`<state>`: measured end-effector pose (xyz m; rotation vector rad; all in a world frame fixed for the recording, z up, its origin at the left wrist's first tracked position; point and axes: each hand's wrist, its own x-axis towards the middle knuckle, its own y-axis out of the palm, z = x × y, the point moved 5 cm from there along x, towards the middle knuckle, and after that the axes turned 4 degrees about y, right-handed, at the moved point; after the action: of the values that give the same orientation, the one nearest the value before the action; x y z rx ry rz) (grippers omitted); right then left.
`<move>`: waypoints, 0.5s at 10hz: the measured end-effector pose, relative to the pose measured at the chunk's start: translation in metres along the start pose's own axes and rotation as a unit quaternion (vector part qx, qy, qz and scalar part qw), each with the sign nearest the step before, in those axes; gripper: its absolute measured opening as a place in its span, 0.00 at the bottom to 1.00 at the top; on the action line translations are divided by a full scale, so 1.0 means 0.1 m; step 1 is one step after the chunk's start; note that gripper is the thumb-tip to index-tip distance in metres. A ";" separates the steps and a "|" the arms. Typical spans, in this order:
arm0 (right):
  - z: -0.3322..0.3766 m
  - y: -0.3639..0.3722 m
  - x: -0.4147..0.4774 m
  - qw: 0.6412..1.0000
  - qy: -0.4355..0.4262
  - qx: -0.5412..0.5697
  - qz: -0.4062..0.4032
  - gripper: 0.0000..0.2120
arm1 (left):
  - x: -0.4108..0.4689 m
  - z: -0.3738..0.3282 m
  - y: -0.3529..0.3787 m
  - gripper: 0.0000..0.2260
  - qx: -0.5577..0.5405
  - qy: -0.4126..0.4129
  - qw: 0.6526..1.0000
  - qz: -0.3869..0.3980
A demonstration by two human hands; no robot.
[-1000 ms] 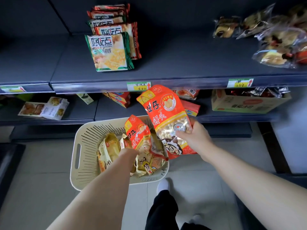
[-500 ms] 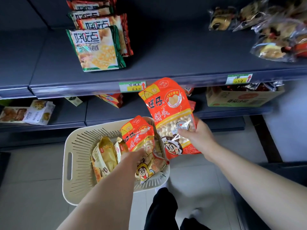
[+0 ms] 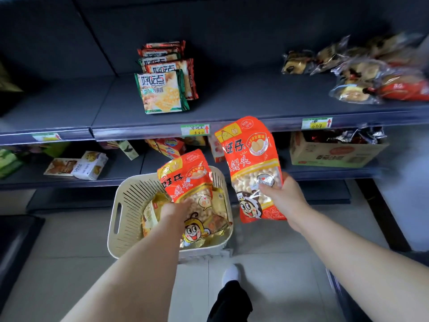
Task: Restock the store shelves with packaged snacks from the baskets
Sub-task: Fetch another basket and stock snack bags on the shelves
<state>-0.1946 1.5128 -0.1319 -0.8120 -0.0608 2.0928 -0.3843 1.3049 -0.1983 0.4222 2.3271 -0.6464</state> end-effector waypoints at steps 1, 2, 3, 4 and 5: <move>0.00 -0.26 -0.28 0.999 -0.029 0.018 -0.019 0.16 | -0.45 -0.16 -0.01 0.19 -0.008 0.066 0.998 -0.002; 0.05 -0.56 -0.58 0.996 -0.063 0.036 -0.043 0.13 | -0.84 -0.30 0.05 0.16 -0.028 0.101 0.994 -0.016; 0.10 -0.83 -0.85 0.992 -0.097 0.053 -0.063 0.14 | -1.24 -0.45 0.15 0.16 -0.054 0.156 0.986 -0.004; 0.14 -1.08 -1.09 0.985 -0.122 0.073 -0.099 0.17 | -1.65 -0.61 0.22 0.16 -0.049 0.206 0.977 -0.006; 0.22 -1.35 -1.30 0.974 -0.148 0.086 -0.151 0.17 | -1.98 -0.82 0.31 0.16 -0.054 0.252 0.966 0.002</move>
<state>-0.0576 1.5052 -0.0026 -0.3575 -0.1517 1.8820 -0.2708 1.3520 -0.0205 0.5948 2.8252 -0.4392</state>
